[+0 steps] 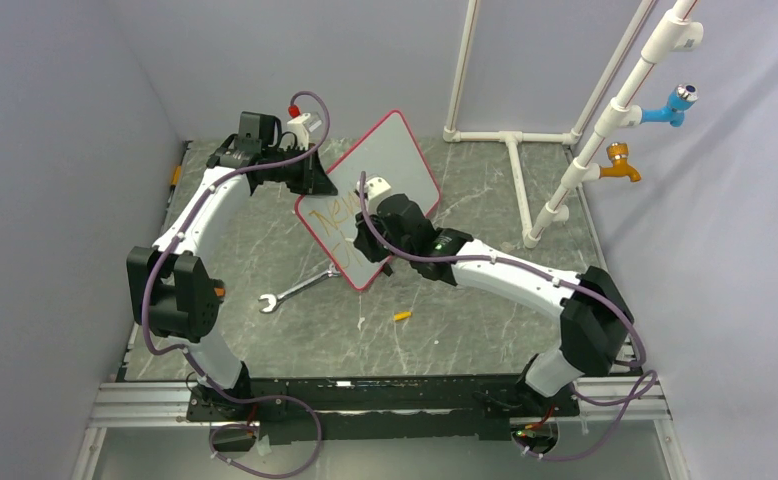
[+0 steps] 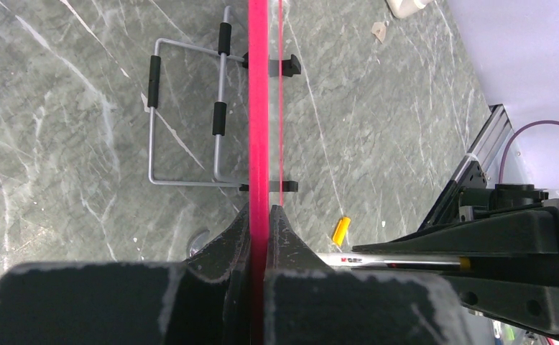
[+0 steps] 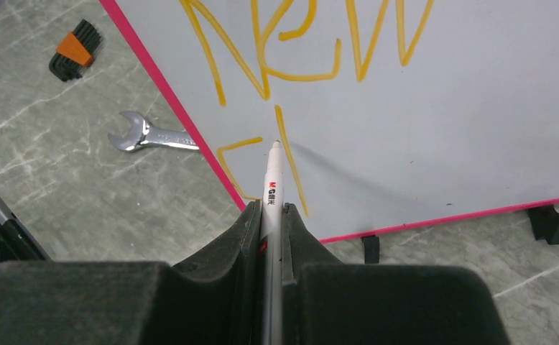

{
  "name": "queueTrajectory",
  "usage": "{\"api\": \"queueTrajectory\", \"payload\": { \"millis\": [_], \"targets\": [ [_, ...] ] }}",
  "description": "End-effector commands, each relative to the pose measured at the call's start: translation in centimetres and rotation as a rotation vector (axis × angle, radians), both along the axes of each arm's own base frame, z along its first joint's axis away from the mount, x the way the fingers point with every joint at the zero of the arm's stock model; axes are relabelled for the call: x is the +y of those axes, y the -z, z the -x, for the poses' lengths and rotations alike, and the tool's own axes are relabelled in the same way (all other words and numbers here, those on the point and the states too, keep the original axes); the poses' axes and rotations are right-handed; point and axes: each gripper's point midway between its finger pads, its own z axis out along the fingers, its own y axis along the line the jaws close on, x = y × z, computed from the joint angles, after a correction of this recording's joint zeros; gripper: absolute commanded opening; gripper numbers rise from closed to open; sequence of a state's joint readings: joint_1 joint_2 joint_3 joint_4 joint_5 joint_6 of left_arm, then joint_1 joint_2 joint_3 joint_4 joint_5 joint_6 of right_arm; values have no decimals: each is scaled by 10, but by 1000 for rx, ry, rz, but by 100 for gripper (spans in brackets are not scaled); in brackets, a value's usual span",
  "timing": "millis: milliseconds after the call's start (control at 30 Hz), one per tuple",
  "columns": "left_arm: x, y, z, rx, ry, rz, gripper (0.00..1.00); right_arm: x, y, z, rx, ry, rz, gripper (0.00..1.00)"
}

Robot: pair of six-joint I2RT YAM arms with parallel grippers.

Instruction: Write a sentence on the whiteboard

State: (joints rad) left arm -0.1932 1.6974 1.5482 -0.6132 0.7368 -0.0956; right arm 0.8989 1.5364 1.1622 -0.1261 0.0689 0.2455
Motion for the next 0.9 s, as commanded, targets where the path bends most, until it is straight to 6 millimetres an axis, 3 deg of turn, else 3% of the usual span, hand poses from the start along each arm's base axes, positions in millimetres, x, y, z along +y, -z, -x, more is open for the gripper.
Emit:
{"api": "queueTrajectory", "payload": {
  "millis": [0,367,667,867],
  "targets": [
    [-4,0,8,-36,37,-22,0,12,-9,-10,-31,-7,-20,0],
    [-4,-1,9,-35,37,-22,0,12,2,-15,-23,11,8,0],
    [-4,-2,9,-36,40,-19,0,11,-12,-32,-68,53,25,0],
    [-4,-2,10,-38,38,-21,0,7,-8,-35,-59,70,33,0]
  ]
}}
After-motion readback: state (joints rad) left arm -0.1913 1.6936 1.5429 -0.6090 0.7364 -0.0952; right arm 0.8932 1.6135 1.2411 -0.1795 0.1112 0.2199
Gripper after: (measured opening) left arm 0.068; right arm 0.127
